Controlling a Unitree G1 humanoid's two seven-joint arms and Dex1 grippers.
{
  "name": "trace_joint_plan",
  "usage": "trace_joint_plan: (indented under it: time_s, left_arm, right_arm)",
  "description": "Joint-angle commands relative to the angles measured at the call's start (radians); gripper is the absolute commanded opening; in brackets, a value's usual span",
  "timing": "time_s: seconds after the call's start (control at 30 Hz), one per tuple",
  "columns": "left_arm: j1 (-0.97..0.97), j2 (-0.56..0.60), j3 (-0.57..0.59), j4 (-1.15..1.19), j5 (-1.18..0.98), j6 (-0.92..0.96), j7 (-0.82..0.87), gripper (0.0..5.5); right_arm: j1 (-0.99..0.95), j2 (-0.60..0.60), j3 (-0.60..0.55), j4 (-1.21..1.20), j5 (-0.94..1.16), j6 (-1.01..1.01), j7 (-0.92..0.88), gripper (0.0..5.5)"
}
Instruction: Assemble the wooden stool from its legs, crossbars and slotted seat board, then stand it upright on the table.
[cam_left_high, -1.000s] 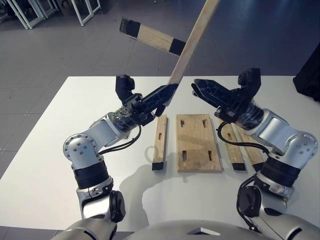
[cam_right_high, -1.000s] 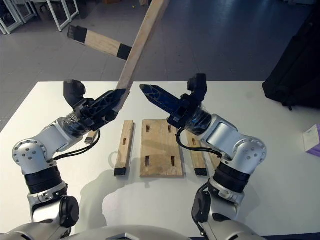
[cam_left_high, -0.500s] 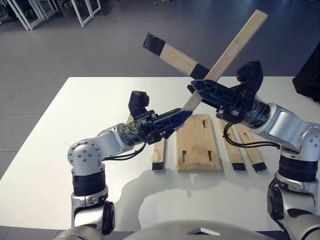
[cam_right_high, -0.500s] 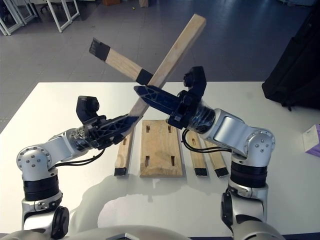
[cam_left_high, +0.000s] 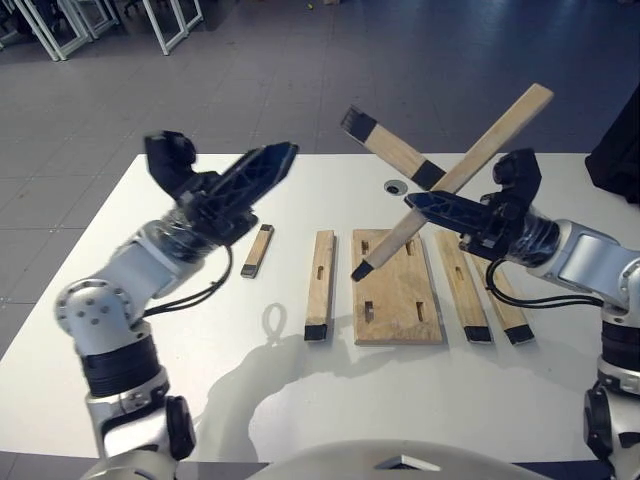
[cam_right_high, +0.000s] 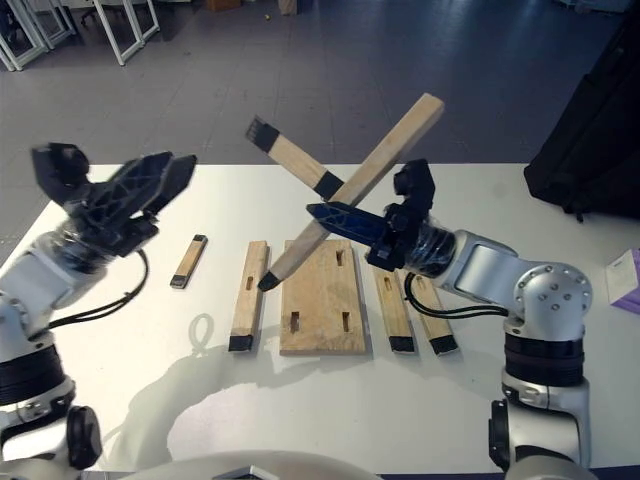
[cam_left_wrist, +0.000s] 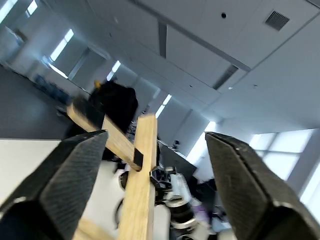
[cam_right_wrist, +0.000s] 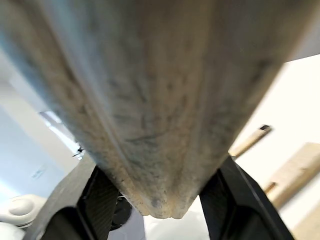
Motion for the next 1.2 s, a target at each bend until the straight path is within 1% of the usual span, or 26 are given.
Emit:
trace_joint_plan:
  time_s: [0.03, 0.07, 0.1, 0.17, 0.2, 0.27, 0.4, 0.53, 0.67, 0.73, 0.8, 0.9, 0.97, 1.07, 1.13, 1.2]
  left_arm:
    - [0.062, 0.251, -0.489, -0.145, 0.643, -0.067, -0.017, 4.31]
    - [0.076, 0.271, -0.644, -0.166, 0.782, -0.100, -0.030, 4.37]
    - [0.071, 0.256, -0.769, -0.162, 0.893, -0.130, -0.020, 4.37]
    - [0.058, 0.197, -0.916, -0.146, 1.050, -0.182, 0.020, 4.37]
    - [0.063, 0.178, -0.950, -0.145, 1.097, -0.199, 0.030, 4.37]
    - [0.079, 0.148, -0.972, -0.148, 1.146, -0.222, 0.031, 4.37]
    - [0.096, 0.122, -0.959, -0.126, 1.222, -0.250, 0.009, 4.37]
    - [0.081, 0.140, -1.048, -0.056, 1.411, -0.277, 0.011, 4.37]
    - [0.075, 0.134, -1.103, -0.029, 1.504, -0.248, -0.008, 4.37]
    - [0.063, 0.165, -1.145, -0.033, 1.547, -0.215, -0.048, 4.37]
    - [0.027, 0.202, -1.201, -0.034, 1.598, -0.180, -0.106, 4.37]
    - [-0.091, 0.265, -1.334, -0.069, 1.708, -0.155, -0.252, 4.37]
    - [-0.156, 0.301, -1.375, -0.100, 1.764, -0.137, -0.332, 4.37]
    - [-0.182, 0.390, -1.366, -0.138, 1.821, -0.154, -0.424, 4.37]
    - [-0.158, 0.448, -1.322, -0.171, 1.833, -0.177, -0.459, 4.37]
    - [-0.135, 0.474, -1.285, -0.179, 1.841, -0.197, -0.476, 4.37]
  right_arm:
    - [0.013, -0.066, -0.077, -0.008, -0.036, -0.018, 0.041, 2.09]
    - [0.000, -0.080, -0.090, -0.002, -0.047, -0.021, 0.048, 2.09]
    - [-0.011, -0.095, -0.104, 0.002, -0.062, -0.026, 0.053, 2.08]
    - [-0.034, -0.112, -0.112, 0.003, -0.134, -0.049, 0.069, 2.08]
    - [-0.045, -0.109, -0.110, 0.014, -0.154, -0.057, 0.065, 2.08]
    - [-0.049, -0.103, -0.109, 0.036, -0.180, -0.065, 0.057, 2.08]
    - [-0.048, -0.080, -0.101, 0.047, -0.227, -0.066, 0.068, 2.08]
    - [-0.053, -0.050, -0.101, 0.050, -0.251, -0.068, 0.051, 2.08]
    - [-0.055, -0.034, -0.104, 0.043, -0.255, -0.063, 0.033, 2.08]
    - [-0.055, -0.032, -0.099, 0.041, -0.286, -0.072, 0.021, 2.08]
    - [-0.057, -0.027, -0.100, 0.054, -0.375, -0.120, 0.007, 2.08]
    - [-0.053, 0.002, -0.123, 0.069, -0.460, -0.178, -0.025, 2.08]
    - [-0.046, 0.018, -0.122, 0.066, -0.508, -0.200, -0.035, 2.08]
    - [-0.028, 0.033, -0.103, 0.057, -0.575, -0.220, -0.009, 2.08]
    - [-0.002, 0.040, -0.064, 0.047, -0.606, -0.207, 0.044, 2.08]
    - [0.036, 0.041, -0.003, 0.032, -0.647, -0.194, 0.109, 2.08]
